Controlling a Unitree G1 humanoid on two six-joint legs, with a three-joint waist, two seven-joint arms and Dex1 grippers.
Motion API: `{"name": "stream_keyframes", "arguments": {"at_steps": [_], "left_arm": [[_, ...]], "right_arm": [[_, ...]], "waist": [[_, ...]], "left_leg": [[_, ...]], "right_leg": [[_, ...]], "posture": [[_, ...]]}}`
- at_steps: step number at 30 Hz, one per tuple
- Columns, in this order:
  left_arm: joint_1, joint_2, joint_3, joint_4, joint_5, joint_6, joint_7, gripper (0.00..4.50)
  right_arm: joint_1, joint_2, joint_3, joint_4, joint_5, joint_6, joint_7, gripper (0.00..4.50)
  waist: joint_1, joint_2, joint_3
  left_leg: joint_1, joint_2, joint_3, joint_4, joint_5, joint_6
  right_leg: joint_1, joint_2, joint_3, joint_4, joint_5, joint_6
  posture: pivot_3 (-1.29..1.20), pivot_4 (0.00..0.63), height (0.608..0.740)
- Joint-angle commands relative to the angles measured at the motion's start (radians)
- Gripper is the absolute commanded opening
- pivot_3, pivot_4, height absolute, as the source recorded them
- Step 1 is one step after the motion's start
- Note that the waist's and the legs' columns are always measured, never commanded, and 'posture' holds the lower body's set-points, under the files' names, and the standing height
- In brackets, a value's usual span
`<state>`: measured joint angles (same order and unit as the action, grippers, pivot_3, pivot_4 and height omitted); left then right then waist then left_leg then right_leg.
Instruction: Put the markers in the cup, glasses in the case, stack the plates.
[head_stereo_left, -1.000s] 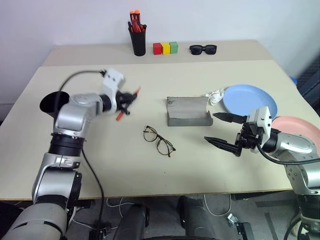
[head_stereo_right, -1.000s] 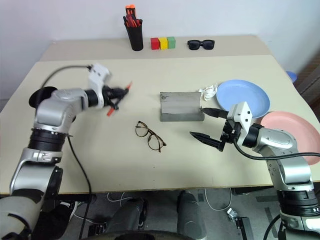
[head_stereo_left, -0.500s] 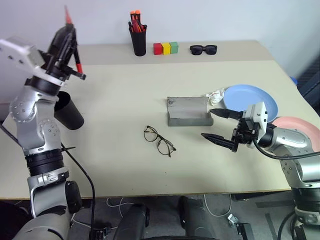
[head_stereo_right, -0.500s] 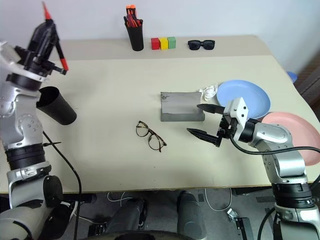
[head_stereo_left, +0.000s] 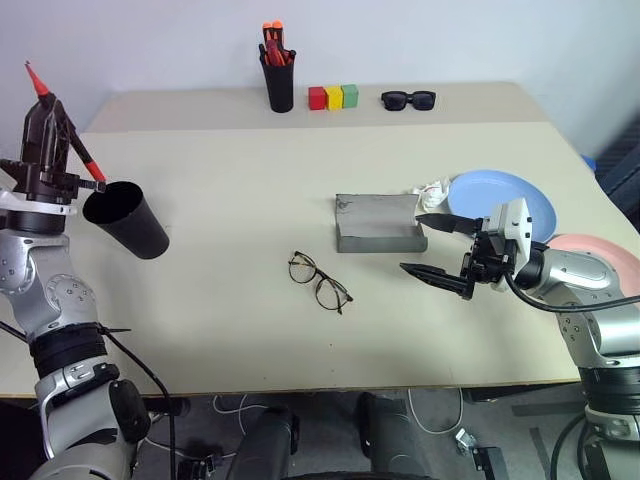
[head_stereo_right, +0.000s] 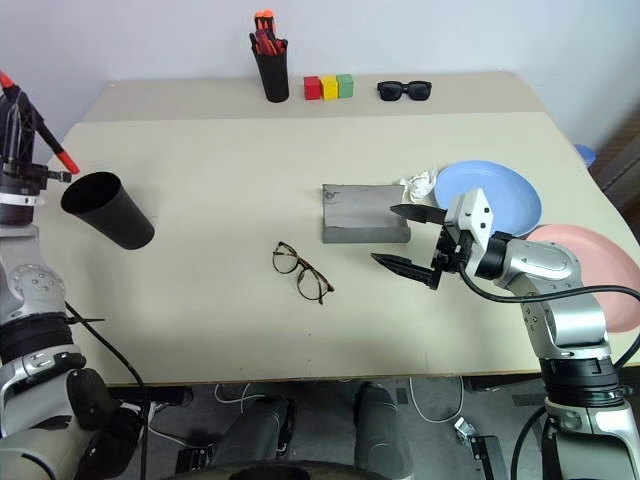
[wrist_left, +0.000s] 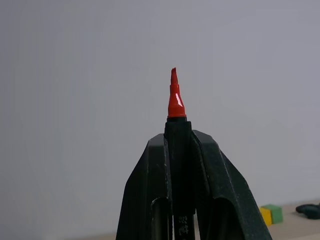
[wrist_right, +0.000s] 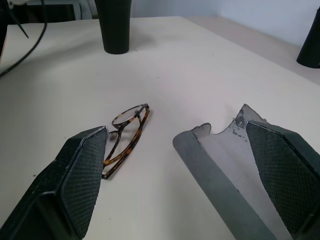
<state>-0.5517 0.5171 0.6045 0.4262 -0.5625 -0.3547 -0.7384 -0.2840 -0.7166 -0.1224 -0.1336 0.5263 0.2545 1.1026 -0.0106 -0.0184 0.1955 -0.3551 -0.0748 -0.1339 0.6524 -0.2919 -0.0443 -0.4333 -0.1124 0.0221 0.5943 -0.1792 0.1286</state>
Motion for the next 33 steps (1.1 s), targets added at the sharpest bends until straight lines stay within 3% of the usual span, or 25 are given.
{"name": "stream_keyframes", "arguments": {"at_steps": [1,10,20,33], "left_arm": [[-0.004,0.003,0.019,0.067,-0.01,-0.068,-0.012,0.03],[-0.013,-0.007,-0.004,0.172,0.004,-0.145,-0.028,0.03],[0.013,-0.02,-0.013,0.167,-0.001,-0.153,-0.018,0.03],[0.021,-0.023,-0.015,0.161,-0.018,-0.148,-0.019,0.03]], "right_arm": [[-0.004,0.001,-0.02,-0.035,0.02,-0.005,0.001,4.5],[0.017,-0.006,-0.033,-0.043,0.024,-0.004,0.001,4.5],[0.001,0.017,-0.082,-0.102,0.18,0.075,-0.006,4.5],[-0.001,0.01,-0.071,-0.084,0.166,0.068,0.002,4.5]], "waist": [[0.0,0.0,0.0],[0.0,0.0,0.0],[0.0,0.0,0.0],[0.0,0.0,0.0]], "left_leg": [[0.0,0.0,0.0,0.0,0.0,0.0],[0.0,0.0,0.0,0.0,0.0,0.0],[0.0,0.0,0.0,0.0,0.0,0.0],[0.0,0.0,0.0,0.0,0.0,0.0]], "right_leg": [[0.0,0.0,0.0,0.0,0.0,0.0],[0.0,0.0,0.0,0.0,0.0,0.0],[0.0,0.0,0.0,0.0,0.0,0.0],[0.0,0.0,0.0,0.0,0.0,0.0]], "posture": [[0.0,0.15,0.74],[0.0,0.15,0.74],[0.0,0.15,0.74],[0.0,0.15,0.74]]}}
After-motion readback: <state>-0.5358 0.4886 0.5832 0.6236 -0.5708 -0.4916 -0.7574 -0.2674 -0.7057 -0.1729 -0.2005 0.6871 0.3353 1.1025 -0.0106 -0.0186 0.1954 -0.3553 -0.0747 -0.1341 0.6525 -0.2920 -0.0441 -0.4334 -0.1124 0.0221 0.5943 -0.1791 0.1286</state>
